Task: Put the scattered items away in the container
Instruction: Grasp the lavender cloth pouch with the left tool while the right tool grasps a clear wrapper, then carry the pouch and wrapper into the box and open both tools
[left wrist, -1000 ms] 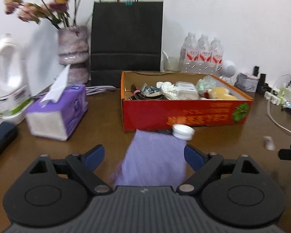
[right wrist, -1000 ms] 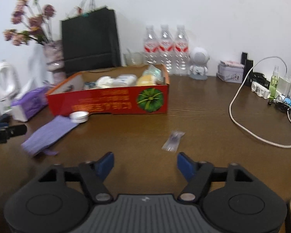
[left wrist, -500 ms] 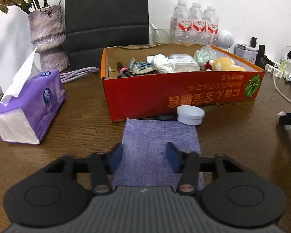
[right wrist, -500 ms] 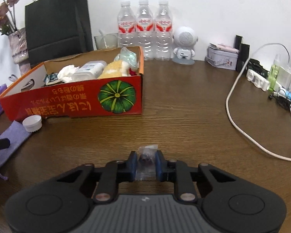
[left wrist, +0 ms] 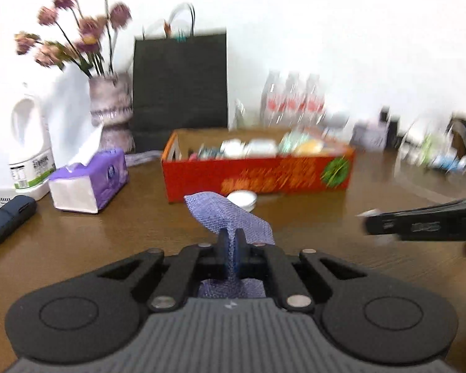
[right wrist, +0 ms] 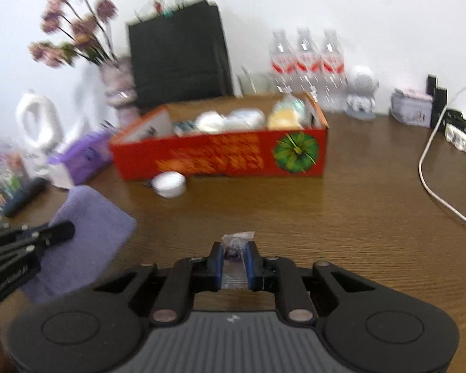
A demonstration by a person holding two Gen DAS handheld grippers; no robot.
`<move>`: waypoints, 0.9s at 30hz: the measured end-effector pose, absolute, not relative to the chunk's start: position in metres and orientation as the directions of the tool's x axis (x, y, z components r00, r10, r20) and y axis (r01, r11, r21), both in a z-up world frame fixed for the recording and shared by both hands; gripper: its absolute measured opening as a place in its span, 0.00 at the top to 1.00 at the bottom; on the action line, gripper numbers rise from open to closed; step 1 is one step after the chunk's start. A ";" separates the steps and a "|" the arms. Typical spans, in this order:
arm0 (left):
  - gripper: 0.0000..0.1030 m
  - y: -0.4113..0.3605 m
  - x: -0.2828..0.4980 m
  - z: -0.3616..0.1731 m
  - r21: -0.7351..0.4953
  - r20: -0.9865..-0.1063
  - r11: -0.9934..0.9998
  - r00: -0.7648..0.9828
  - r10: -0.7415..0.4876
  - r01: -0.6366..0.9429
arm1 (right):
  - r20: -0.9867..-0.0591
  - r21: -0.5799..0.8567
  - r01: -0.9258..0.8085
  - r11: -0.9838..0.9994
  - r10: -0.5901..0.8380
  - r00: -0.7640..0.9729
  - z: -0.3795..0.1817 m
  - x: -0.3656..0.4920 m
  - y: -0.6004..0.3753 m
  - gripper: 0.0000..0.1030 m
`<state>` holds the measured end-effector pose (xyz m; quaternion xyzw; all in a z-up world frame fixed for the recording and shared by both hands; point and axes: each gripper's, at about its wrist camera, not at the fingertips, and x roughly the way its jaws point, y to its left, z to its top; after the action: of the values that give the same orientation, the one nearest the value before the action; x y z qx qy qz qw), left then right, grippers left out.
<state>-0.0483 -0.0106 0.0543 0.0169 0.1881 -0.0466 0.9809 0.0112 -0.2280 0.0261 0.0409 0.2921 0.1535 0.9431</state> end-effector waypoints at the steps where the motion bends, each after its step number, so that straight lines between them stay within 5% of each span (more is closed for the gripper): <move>1: 0.96 -0.013 -0.059 0.058 0.015 -0.342 0.995 0.936 -0.087 0.098 | -0.508 0.172 -0.281 0.944 0.329 0.796 0.031 0.000 -0.226 0.87; 14: 0.96 -0.036 -0.142 0.063 -0.015 -0.180 0.994 0.977 -0.112 0.111 | -0.145 0.190 -0.348 0.918 0.377 0.915 0.049 -0.115 -0.242 0.86; 22: 0.96 -0.031 -0.111 0.068 -0.024 -0.194 0.996 0.977 -0.087 0.084 | -0.170 0.280 -0.348 0.895 0.403 0.899 0.054 -0.089 -0.253 0.86; 27: 0.96 -0.016 -0.033 0.105 -0.051 -0.126 0.996 0.989 -0.081 0.075 | -0.173 0.289 -0.336 0.897 0.394 0.903 0.084 -0.030 -0.248 0.86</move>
<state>-0.0326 -0.0157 0.1055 -0.0230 0.0640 -0.0389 0.9969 -0.0304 -0.2478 0.0836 0.1271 0.1141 0.1885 0.9671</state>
